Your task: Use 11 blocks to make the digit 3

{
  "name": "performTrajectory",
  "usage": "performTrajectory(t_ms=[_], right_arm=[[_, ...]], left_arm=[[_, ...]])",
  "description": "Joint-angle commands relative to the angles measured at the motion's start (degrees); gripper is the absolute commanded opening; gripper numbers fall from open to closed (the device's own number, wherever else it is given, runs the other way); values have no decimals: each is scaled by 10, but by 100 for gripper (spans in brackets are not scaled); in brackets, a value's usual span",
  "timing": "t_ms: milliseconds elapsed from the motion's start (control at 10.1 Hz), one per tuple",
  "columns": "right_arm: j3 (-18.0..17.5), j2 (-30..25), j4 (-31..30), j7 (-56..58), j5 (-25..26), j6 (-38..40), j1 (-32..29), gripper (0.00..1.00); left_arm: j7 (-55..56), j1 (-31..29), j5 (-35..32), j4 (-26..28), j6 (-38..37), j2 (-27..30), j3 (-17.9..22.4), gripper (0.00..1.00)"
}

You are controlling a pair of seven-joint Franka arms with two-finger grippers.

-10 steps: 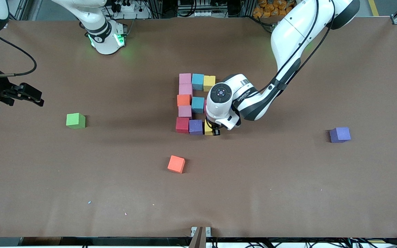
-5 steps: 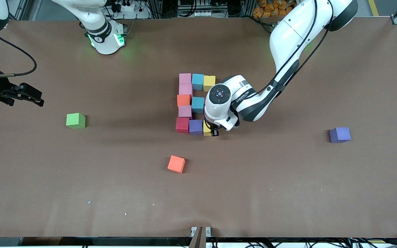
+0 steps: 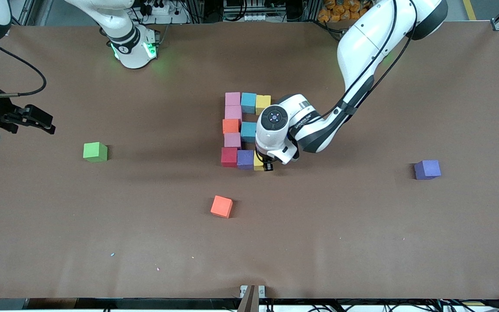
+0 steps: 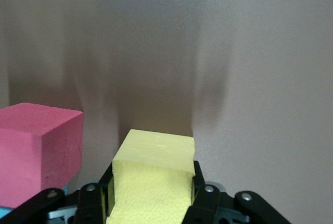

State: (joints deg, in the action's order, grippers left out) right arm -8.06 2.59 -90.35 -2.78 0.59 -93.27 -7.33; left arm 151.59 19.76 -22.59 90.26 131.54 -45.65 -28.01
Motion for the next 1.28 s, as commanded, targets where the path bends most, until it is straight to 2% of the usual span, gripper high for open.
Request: performTrajectory(t_ms=[0,591,986,1183], right_arm=[[-3,8,16,-6,9,5,-1,100],[-3,9,16,-6,10,5,0,100],[-3,9,16,-6,11,5,0,100],[-3,9,16,-6,12,5,-1,100]], left_arm=[[2,3,-4,-12,1,-8,5,100],[3,-2,-2,-13,-8,41,-13,100],[-8,-3,-4,-12,-50,107,-24,100],[-61,-7,-4,-12,-89,145,-24,100]])
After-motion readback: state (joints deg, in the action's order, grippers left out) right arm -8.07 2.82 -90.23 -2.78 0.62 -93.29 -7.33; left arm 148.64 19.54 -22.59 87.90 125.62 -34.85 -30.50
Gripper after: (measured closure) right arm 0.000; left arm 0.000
